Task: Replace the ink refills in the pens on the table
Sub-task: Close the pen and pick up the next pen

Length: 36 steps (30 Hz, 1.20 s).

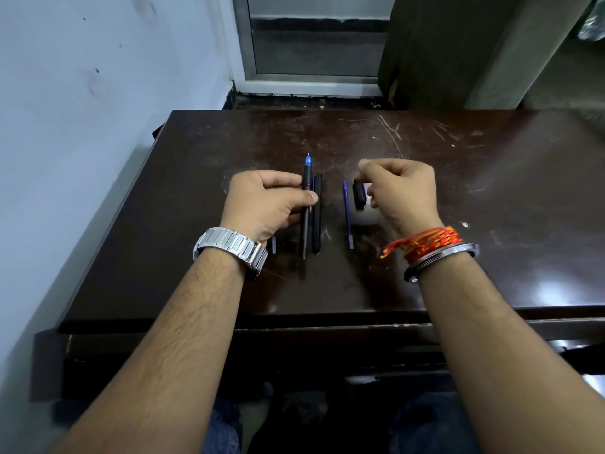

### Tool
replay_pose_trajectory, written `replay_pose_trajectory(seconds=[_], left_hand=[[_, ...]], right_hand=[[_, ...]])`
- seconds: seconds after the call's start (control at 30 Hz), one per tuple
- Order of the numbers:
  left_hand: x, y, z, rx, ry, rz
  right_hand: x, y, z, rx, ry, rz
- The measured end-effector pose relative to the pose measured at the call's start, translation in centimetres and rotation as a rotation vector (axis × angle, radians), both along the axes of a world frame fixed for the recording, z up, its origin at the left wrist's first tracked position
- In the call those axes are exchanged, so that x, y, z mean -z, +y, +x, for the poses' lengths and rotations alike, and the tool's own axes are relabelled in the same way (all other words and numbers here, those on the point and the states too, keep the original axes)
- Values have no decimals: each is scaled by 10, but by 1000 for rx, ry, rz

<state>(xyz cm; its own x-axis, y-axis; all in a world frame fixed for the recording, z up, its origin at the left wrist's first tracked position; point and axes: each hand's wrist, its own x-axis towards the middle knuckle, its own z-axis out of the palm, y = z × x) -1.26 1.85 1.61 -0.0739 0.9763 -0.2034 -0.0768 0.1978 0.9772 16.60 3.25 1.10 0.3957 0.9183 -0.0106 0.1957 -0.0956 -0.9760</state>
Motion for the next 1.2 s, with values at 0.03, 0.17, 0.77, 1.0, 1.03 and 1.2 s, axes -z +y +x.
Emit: replay_pose_trajectory(seconds=[0.03, 0.17, 0.77, 1.0, 1.03, 1.2], left_hand=[[1, 0, 0, 1, -2, -4], [3, 1, 0, 9, 9, -13], [4, -1, 0, 60, 42, -37], [0, -4, 4, 164, 42, -71], [0, -5, 4, 180, 48, -73], [2, -7, 7, 218, 59, -77]], right_hand=[[1, 0, 3, 9, -96, -19], [2, -3, 1, -16, -364, -81], [6, -4, -9, 67, -483, 9], [-6, -1, -30, -64, 327, 100], [-7, -2, -34, -85, 385, 95], [-12, -7, -38, -147, 510, 51]])
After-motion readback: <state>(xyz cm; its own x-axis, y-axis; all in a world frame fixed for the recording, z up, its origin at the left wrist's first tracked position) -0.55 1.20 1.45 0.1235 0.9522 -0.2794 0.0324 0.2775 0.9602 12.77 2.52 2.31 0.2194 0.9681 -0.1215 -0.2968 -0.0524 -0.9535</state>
